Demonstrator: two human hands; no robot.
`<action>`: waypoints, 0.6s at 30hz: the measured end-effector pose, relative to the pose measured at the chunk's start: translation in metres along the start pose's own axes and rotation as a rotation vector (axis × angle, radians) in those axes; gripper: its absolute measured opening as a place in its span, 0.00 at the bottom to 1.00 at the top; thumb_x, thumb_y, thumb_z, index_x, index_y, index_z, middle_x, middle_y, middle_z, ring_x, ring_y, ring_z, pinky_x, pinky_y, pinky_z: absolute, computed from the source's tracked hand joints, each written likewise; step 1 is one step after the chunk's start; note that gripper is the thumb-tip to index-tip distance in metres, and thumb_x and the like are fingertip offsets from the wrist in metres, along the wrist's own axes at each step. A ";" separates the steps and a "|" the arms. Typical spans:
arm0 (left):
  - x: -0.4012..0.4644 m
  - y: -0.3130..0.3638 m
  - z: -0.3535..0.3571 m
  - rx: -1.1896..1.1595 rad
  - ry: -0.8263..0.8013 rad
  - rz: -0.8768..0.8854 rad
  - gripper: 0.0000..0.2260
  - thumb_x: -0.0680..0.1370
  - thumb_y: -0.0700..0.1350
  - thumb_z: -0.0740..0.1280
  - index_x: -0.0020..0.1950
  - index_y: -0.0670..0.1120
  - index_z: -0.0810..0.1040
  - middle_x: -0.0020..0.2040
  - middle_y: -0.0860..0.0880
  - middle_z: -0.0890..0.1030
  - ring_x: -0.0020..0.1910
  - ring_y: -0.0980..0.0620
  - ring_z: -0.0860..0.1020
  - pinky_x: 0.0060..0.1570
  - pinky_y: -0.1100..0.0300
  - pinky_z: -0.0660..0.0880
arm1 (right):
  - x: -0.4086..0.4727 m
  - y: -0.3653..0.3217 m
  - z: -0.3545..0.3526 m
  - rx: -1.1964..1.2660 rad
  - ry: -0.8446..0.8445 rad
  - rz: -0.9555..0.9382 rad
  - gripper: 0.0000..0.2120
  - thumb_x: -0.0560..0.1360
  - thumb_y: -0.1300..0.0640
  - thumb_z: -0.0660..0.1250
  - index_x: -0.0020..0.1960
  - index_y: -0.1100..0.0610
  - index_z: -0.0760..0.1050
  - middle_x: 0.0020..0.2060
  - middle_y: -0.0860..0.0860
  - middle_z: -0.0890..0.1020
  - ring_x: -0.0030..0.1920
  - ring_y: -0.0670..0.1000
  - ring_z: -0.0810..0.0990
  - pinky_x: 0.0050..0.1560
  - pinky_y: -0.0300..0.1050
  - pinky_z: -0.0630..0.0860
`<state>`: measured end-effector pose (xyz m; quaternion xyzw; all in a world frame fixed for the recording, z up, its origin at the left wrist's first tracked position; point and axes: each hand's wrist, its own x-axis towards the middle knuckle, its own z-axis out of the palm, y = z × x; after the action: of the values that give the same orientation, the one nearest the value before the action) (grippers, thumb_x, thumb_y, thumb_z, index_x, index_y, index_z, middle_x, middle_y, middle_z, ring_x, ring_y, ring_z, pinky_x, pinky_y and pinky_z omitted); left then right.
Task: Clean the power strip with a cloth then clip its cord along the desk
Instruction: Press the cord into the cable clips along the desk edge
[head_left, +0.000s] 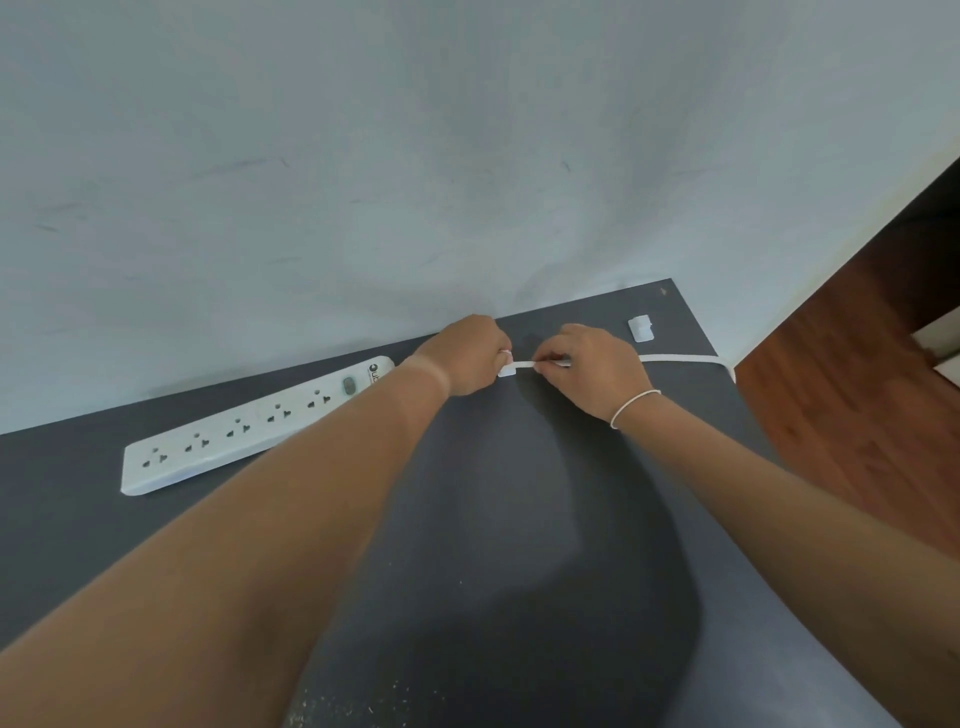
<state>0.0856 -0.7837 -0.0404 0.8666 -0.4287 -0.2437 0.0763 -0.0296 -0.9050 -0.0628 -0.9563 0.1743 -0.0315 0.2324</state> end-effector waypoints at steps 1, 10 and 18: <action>-0.001 0.000 0.001 0.019 0.009 0.008 0.14 0.79 0.42 0.57 0.44 0.40 0.80 0.43 0.42 0.78 0.43 0.41 0.76 0.40 0.57 0.67 | 0.001 0.000 0.000 -0.006 -0.002 -0.001 0.09 0.75 0.53 0.63 0.49 0.51 0.81 0.44 0.53 0.80 0.48 0.55 0.78 0.40 0.44 0.70; -0.003 0.003 0.008 0.130 0.078 0.047 0.11 0.78 0.38 0.57 0.49 0.39 0.80 0.44 0.41 0.73 0.43 0.43 0.73 0.40 0.57 0.63 | 0.008 -0.004 -0.002 -0.078 -0.036 0.008 0.11 0.76 0.54 0.60 0.50 0.51 0.81 0.47 0.52 0.80 0.50 0.55 0.78 0.43 0.47 0.72; -0.004 0.009 0.004 0.134 0.065 0.035 0.10 0.77 0.37 0.59 0.50 0.37 0.80 0.42 0.42 0.72 0.40 0.47 0.68 0.41 0.56 0.65 | 0.014 -0.005 -0.003 -0.133 -0.052 -0.001 0.13 0.76 0.55 0.59 0.51 0.51 0.82 0.48 0.52 0.80 0.51 0.56 0.78 0.43 0.47 0.71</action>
<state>0.0755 -0.7857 -0.0391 0.8696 -0.4564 -0.1849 0.0363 -0.0153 -0.9070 -0.0584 -0.9703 0.1692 0.0049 0.1727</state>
